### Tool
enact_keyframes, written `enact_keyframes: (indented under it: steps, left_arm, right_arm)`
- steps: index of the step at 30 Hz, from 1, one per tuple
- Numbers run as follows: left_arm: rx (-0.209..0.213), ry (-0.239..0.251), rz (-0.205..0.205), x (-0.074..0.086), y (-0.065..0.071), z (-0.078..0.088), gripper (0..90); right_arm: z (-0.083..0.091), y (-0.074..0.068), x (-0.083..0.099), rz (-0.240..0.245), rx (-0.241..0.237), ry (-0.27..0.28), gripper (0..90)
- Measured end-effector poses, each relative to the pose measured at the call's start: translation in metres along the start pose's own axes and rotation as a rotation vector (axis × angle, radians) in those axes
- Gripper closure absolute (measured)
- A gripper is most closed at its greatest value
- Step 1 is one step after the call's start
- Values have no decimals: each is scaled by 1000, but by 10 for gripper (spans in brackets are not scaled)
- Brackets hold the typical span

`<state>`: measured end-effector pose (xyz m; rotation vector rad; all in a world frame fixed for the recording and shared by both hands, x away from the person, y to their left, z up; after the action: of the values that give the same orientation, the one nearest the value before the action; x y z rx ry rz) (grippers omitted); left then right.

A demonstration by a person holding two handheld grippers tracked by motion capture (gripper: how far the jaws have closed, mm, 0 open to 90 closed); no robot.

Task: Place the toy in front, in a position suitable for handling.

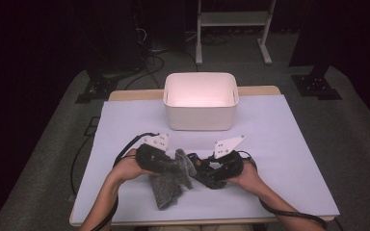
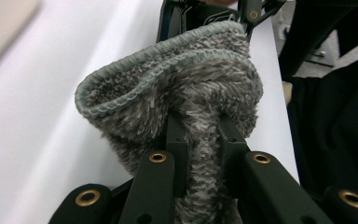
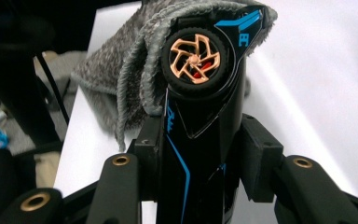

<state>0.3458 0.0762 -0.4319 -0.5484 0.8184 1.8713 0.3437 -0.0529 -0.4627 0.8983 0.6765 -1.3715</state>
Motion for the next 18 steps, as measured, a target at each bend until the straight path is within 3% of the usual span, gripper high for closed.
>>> enact_keyframes:
  steps: [4, 7, 12, 15, 18]
  left_arm:
    - [7, 85, -7, -7, 5, 29, 796]
    - [20, 112, -16, -7, 10, 37, 798]
    - [19, 60, -22, -3, 10, 24, 797]
    - [20, 53, -4, 3, 7, 22, 797]
    - [-11, 14, 18, 14, 0, 17, 796]
  right_arm:
    - [-5, 5, -22, 10, -1, 68, 559]
    - [-13, 6, -31, 27, -11, 65, 558]
    - [-27, -3, -17, 52, -39, -8, 558]
    - [-20, -5, -10, 30, -23, 24, 558]
    - [-9, -5, -2, -1, -19, 46, 558]
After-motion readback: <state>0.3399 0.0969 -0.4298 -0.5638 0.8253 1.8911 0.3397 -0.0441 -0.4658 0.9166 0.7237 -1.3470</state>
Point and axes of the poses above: each handheld gripper's, and its own axes: z roughly backward along the jaws, x roughly out of its underside, y roughly to its right, the point moved 9 cm from there along -z, roughly forward along the jaws, and after that the axes turned 15 degrees about z, right-handed, at the moved point
